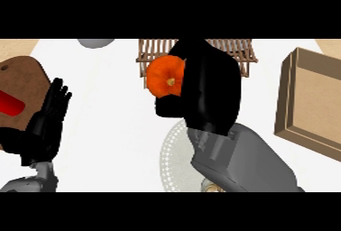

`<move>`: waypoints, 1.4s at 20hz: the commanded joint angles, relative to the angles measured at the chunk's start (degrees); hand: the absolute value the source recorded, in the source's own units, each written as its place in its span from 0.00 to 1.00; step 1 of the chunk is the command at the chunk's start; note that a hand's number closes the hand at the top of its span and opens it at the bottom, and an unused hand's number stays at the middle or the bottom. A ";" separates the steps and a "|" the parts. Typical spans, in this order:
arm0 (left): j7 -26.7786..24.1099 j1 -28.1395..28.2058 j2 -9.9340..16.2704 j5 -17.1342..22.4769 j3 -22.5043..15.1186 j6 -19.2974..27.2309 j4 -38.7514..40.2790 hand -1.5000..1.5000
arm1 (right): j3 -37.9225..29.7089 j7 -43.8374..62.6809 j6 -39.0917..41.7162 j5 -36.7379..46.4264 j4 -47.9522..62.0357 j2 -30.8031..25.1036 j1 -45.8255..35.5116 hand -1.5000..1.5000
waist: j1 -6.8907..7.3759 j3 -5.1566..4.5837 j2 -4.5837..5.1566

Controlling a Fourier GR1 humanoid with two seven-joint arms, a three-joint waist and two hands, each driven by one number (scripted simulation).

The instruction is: Pick the squash from the placemat and place it in the tiered shelf

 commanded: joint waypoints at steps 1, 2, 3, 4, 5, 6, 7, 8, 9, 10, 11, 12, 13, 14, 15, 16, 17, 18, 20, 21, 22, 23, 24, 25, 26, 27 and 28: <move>-0.40 -0.05 -1.56 -1.65 -1.45 1.09 0.11 0.50 | -4.69 4.08 -1.11 1.56 4.01 0.58 -0.05 1.00 | -0.01 0.03 0.25; 0.25 2.80 0.67 0.36 0.20 -1.13 -3.15 0.50 | -5.78 1.57 -4.52 2.57 5.56 0.58 2.37 1.00 | 0.45 0.05 0.24; 3.35 -0.77 -0.24 -1.11 -0.61 0.91 -2.99 0.50 | -3.79 2.86 -6.22 3.09 5.65 0.58 2.35 1.00 | 0.24 0.06 0.23; 4.76 -1.03 -0.23 -1.15 -0.49 1.40 -3.92 0.50 | -10.67 -0.08 -3.28 0.63 9.81 0.58 -3.55 1.00 | 0.56 0.06 0.32; 1.20 -0.78 1.21 0.63 1.33 -1.49 -0.20 0.50 | -10.52 -1.72 -6.31 1.28 11.66 0.59 -2.84 1.00 | 0.48 0.02 0.42; 1.08 -1.27 -0.04 -0.47 0.49 -0.19 0.20 0.50 | -11.64 -3.51 -7.78 0.96 12.97 0.59 -1.91 1.00 | 0.37 0.03 0.44; -0.25 -1.17 0.32 -0.69 0.71 -0.91 1.09 0.50 | -9.42 -1.43 -7.57 1.73 10.94 0.59 -1.20 1.00 | 0.19 0.03 0.30; -1.85 0.76 0.62 0.82 1.80 -2.04 0.41 0.50 | -12.88 -6.45 -9.18 2.33 13.51 0.59 -1.22 1.00 | 0.34 0.03 0.35; -1.33 0.98 -1.66 -1.33 -0.65 0.00 0.20 0.50 | -14.47 -8.85 -9.30 1.64 15.61 -0.47 -0.03 1.00 | 0.26 0.04 0.38; 1.27 -1.50 -0.10 -0.62 0.60 -0.65 -0.13 0.50 | -15.32 -10.06 -12.07 1.17 18.94 0.58 -1.79 1.00 | 0.43 0.05 0.42; 3.62 -2.71 -1.94 -2.07 -1.29 1.38 -1.50 0.50 | -16.19 -11.28 -12.76 1.98 21.26 0.59 -3.98 1.00 | 0.45 0.05 0.41; 0.39 2.96 -2.45 -1.84 -2.02 0.36 -4.40 0.50 | -16.74 -13.86 -15.26 2.39 22.19 0.36 -1.55 1.00 | 0.67 0.05 0.36; 0.19 -0.33 -1.78 -1.98 -0.65 0.58 -1.27 0.50 | -16.92 -15.69 -19.23 1.28 25.51 0.59 -1.70 1.00 | 0.67 0.05 0.50; 0.06 -2.59 0.15 0.22 1.67 -1.91 1.91 0.50 | -15.54 -13.48 -19.95 -0.14 30.13 0.59 -6.76 1.00 | 0.92 0.02 0.56; -1.25 1.67 -0.91 -0.87 0.26 -1.29 -0.96 0.50 | -16.08 -16.45 -23.70 1.50 29.15 0.60 -2.80 1.00 | 0.87 0.04 0.47; 2.19 -1.99 -0.49 -0.84 0.59 -1.01 -1.17 0.50 | -13.11 -13.29 -24.35 0.43 30.59 0.60 -4.80 1.00 | 0.75 0.04 0.40; -0.58 -0.71 1.47 1.92 3.83 -3.78 1.41 0.50 | -14.45 -14.41 -24.04 1.29 30.70 0.60 -4.27 1.00 | 0.58 0.03 0.39; -0.78 2.18 -3.46 -3.49 -2.35 0.75 -1.45 0.50 | -19.07 -21.57 -24.51 -1.20 33.86 -0.20 -3.93 1.00 | 0.66 0.06 0.46; 0.41 -1.47 -1.13 -0.65 1.16 -1.30 -0.08 0.50 | -20.13 -22.84 -26.79 -1.16 39.91 0.59 -7.36 1.00 | 0.71 0.05 0.49; -1.30 0.27 -3.41 -3.90 -1.01 1.53 -0.65 0.50 | -20.78 -24.38 -26.26 -1.26 39.97 0.15 -7.50 1.00 | 0.59 0.05 0.43; 0.01 2.03 -0.67 -0.94 0.74 -2.06 -2.88 0.50 | -21.63 -24.02 -26.16 -1.55 45.20 0.59 -10.70 1.00 | 1.11 0.04 0.50; -1.78 -0.29 -3.04 -3.54 -1.47 -0.09 1.04 0.50 | -16.89 -21.88 -28.71 -1.06 47.65 0.60 -10.70 1.00 | 1.19 0.03 0.61; -0.83 -1.48 -1.89 -2.29 0.98 -0.50 1.52 0.50 | -21.89 -23.01 -26.34 -1.66 41.82 -0.02 -9.14 1.00 | 0.27 0.04 0.35; 0.31 -2.44 -1.27 -1.97 1.15 -0.63 0.83 0.50 | -24.41 -25.72 -33.64 -3.12 45.07 -0.08 -8.43 1.00 | 0.80 0.06 0.65; 1.34 -0.77 -1.98 -2.54 -0.61 -0.64 -1.71 0.50 | -25.30 -26.91 -36.12 -4.86 48.19 0.59 -9.55 1.00 | 1.40 0.08 0.72; 4.03 -0.77 -0.34 -0.77 0.87 -1.96 -3.62 0.50 | -27.49 -27.56 -33.60 -7.68 47.33 0.22 -10.05 1.00 | 1.24 0.09 0.59; 1.63 -1.14 -0.85 -1.19 0.93 -1.93 -1.36 0.50 | -26.33 -29.82 -36.57 -9.20 51.80 0.59 -10.64 0.00 | 1.44 0.07 0.72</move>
